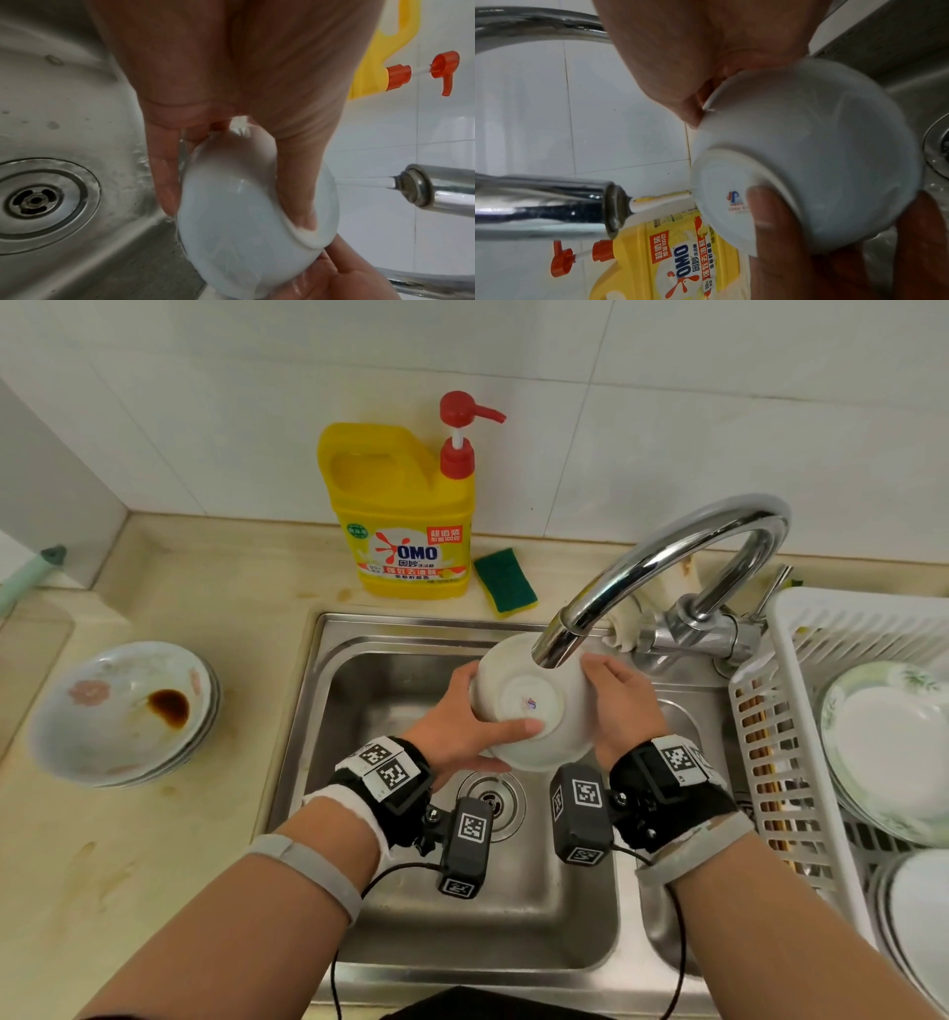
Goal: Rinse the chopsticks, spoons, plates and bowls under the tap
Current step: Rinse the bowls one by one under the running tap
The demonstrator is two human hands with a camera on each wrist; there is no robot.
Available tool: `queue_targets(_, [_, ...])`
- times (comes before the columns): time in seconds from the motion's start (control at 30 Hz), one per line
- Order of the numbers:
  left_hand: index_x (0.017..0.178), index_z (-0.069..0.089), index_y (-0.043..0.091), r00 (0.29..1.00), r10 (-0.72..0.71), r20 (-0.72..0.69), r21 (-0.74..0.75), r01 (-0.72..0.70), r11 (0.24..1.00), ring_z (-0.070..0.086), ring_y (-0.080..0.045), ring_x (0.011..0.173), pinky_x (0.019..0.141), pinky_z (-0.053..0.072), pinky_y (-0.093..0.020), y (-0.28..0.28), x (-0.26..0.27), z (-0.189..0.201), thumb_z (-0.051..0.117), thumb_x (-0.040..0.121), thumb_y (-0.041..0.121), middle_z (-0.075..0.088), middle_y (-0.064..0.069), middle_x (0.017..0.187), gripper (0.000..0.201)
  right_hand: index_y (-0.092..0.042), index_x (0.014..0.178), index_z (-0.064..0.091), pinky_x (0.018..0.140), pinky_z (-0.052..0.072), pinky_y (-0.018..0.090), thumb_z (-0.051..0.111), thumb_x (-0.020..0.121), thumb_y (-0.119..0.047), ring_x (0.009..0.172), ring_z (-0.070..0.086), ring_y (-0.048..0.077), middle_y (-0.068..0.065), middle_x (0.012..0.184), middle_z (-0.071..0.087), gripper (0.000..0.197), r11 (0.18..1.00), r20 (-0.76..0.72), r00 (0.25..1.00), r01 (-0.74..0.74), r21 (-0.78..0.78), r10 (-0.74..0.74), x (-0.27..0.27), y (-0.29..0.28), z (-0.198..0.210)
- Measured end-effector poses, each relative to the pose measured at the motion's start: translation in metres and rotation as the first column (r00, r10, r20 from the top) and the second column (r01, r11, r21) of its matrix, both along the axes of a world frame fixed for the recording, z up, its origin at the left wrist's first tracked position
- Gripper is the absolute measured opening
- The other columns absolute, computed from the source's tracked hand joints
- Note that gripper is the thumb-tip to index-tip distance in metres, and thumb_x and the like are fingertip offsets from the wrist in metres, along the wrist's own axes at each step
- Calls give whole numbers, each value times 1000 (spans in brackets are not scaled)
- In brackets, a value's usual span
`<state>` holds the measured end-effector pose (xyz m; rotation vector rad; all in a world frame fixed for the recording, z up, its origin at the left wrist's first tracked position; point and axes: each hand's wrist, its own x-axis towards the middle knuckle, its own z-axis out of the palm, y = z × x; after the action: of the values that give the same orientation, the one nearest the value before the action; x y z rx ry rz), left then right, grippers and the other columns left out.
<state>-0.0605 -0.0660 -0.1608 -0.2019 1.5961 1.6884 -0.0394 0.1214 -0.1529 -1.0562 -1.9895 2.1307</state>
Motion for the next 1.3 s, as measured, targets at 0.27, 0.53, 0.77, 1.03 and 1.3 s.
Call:
queue_targets(0.27, [135, 45, 34, 990, 108, 93, 12, -109, 994, 61, -28, 118, 80, 61, -58, 7, -2, 8, 69, 86, 60, 57, -5, 135, 60, -32, 67, 72, 86, 50, 41, 56, 102, -21, 87, 60, 20, -4, 86, 71, 40, 998, -9, 1000, -24, -50, 24, 2, 0, -2])
queue_targets(0.53, [134, 58, 26, 909, 318, 268, 93, -353, 931, 71, -29, 108, 86, 57, -63, -4, -7, 15, 55, 89, 71, 67, -5, 126, 63, -29, 105, 76, 99, 54, 48, 55, 91, -70, 103, 73, 21, -4, 104, 78, 49, 987, 106, 986, -113, -117, 126, 0, -24, 6])
queue_targets(0.77, [140, 56, 14, 867, 301, 398, 226, -410, 884, 67, -34, 119, 105, 49, -56, -11, -7, 2, 67, 78, 70, 68, -14, 131, 84, -19, 106, 74, 96, 54, 47, 63, 92, -39, 98, 67, 18, 2, 104, 75, 26, 983, 76, 980, -182, -31, 184, 2, -47, 11])
queue_targets(1.03, [123, 58, -1, 872, 295, 390, 67, -347, 936, 69, -42, 102, 79, 62, -51, -26, -1, 10, 56, 93, 12, 60, -20, 121, 33, -30, 98, 78, 100, 39, 21, 58, 89, -7, 112, 48, -18, -20, 122, 54, 32, 944, -105, 939, -318, 87, 326, 9, -52, 19])
queue_targets(1.3, [138, 50, 26, 970, 194, 149, 43, -202, 978, 63, -41, 109, 74, 62, -51, -30, -6, 18, 42, 87, -15, 56, -11, 131, 66, -27, 147, 45, 107, 47, 57, 70, 76, -17, 129, 54, 31, 5, 148, 52, 77, 960, 106, 972, -184, -210, 210, 0, -31, -16])
